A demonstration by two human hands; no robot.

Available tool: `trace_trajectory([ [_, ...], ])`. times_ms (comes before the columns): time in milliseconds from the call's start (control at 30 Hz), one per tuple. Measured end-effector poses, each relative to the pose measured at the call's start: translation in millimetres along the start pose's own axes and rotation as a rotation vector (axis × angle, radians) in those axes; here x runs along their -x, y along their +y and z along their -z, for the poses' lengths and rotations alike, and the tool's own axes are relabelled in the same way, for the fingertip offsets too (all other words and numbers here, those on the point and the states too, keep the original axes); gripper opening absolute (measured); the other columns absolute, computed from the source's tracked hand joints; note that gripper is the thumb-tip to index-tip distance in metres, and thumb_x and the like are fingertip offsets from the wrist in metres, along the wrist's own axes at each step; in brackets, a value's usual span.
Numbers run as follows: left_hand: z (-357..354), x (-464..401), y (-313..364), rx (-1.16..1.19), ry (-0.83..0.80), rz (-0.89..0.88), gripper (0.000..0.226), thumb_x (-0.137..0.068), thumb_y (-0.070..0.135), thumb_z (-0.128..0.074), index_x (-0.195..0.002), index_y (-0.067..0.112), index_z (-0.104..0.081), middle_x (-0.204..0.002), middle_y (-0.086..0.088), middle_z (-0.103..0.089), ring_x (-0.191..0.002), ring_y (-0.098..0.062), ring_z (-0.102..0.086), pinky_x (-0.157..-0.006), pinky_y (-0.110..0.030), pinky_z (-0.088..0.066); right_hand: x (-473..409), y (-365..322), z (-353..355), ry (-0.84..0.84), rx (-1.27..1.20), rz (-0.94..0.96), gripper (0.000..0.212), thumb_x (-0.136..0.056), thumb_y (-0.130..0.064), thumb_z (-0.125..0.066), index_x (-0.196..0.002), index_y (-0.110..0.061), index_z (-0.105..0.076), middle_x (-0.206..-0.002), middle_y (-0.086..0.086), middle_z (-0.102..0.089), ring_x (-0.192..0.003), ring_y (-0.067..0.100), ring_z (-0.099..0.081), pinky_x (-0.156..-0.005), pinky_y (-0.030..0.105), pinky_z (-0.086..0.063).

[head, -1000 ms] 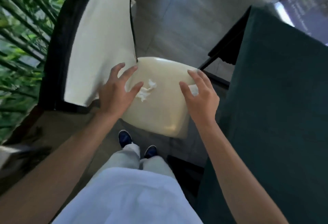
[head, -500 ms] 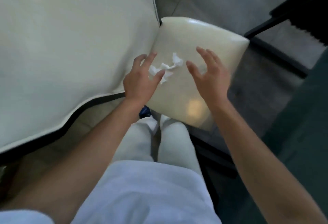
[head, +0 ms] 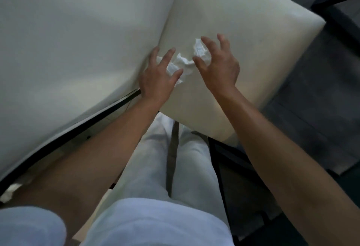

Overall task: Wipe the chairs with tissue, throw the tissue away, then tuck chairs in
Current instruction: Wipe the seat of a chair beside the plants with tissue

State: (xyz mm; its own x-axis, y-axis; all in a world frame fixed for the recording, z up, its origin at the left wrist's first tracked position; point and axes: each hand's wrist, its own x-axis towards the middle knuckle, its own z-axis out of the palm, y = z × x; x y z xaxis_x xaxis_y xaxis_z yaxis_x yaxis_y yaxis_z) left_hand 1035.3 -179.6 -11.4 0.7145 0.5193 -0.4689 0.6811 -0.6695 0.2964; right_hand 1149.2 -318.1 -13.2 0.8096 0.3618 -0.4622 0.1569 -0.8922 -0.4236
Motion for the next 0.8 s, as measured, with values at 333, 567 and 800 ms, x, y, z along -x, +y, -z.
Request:
trace_trajectory([
  [333, -24, -12, 2, 0.041, -0.039, 0.162, 0.081, -0.084, 0.06, -0.072, -0.154, 0.033, -0.04, -0.146, -0.006, -0.041, -0.123, -0.019, -0.054, -0.089, -0.025, -0.042, -6, 5, -28, -0.052, 0.069, 0.028, 0.066, -0.089, -0.046, -0.069, -0.149, -0.041, -0.044, -0.155, 0.004, -0.039, -0.113, 0.029, -0.063, -0.08, 0.037, -0.051],
  [567, -32, -15, 2, 0.099, -0.084, 0.199, 0.08, -0.081, 0.047, -0.08, -0.15, 0.03, -0.042, -0.132, -0.008, -0.045, -0.102, -0.018, -0.058, -0.079, -0.028, -0.046, -10, 0, -44, -0.11, 0.153, 0.144, 0.057, -0.088, -0.038, -0.065, -0.143, -0.034, -0.051, -0.159, 0.008, -0.035, -0.115, 0.031, -0.058, -0.075, 0.039, -0.05],
  [800, -41, -15, -5, 0.208, -0.073, 0.165, 0.052, -0.085, 0.021, -0.075, -0.134, 0.023, -0.057, -0.122, -0.011, -0.05, -0.099, -0.027, -0.06, -0.087, -0.039, -0.054, -31, 2, -43, -0.03, 0.117, 0.119, 0.019, -0.091, -0.027, -0.061, -0.108, -0.019, -0.066, -0.129, 0.01, -0.054, -0.103, 0.032, -0.059, -0.067, 0.034, -0.038],
])
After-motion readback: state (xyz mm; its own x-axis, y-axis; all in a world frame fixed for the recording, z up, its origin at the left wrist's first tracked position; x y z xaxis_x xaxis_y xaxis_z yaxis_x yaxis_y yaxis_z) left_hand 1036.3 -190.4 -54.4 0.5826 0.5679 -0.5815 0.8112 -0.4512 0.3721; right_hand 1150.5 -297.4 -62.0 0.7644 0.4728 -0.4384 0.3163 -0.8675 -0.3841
